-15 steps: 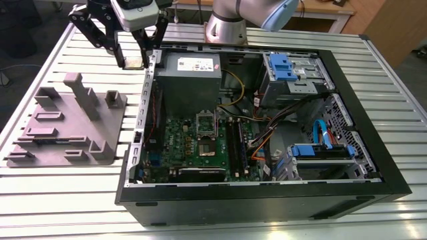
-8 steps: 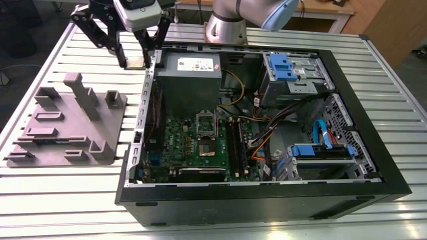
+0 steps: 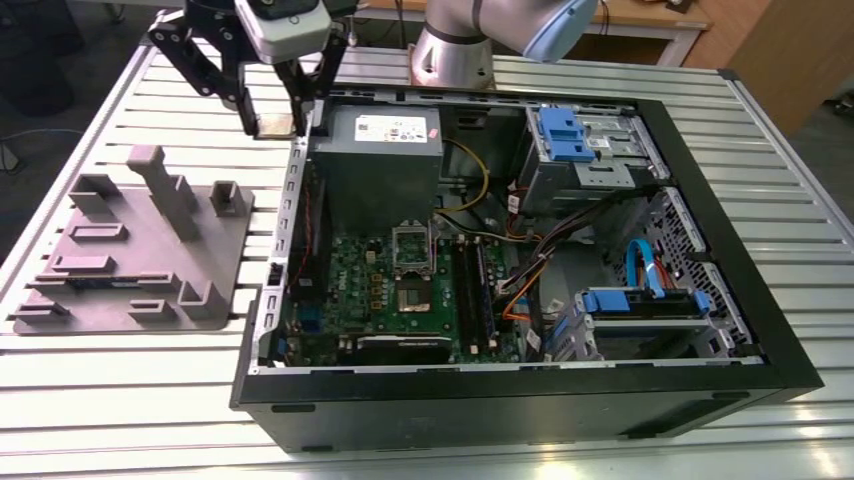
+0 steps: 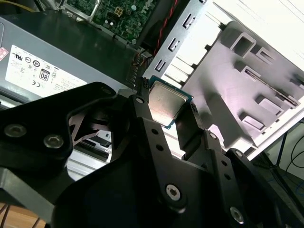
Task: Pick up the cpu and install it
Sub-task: 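Pick up the cpu and move it towards the insertion slot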
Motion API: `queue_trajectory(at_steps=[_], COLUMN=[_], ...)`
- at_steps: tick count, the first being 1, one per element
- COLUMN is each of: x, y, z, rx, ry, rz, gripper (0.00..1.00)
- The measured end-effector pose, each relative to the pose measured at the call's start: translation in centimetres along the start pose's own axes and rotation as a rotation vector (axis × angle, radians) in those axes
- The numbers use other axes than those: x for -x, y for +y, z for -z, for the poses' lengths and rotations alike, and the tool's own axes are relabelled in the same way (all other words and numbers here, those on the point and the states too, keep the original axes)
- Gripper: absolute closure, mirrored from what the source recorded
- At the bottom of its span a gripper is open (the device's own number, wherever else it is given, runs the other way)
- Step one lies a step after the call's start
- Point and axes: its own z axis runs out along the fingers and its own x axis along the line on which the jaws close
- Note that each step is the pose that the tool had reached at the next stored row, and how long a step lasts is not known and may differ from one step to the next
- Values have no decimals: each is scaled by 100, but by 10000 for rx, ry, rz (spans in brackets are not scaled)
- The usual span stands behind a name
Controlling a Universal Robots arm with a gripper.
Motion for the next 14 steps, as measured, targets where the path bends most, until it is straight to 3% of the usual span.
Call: queue_trajectory(at_steps=[14], x=[106], y=[-3], z=[-1], rx=[1], ry=[-1], rz=[0], gripper=[53])
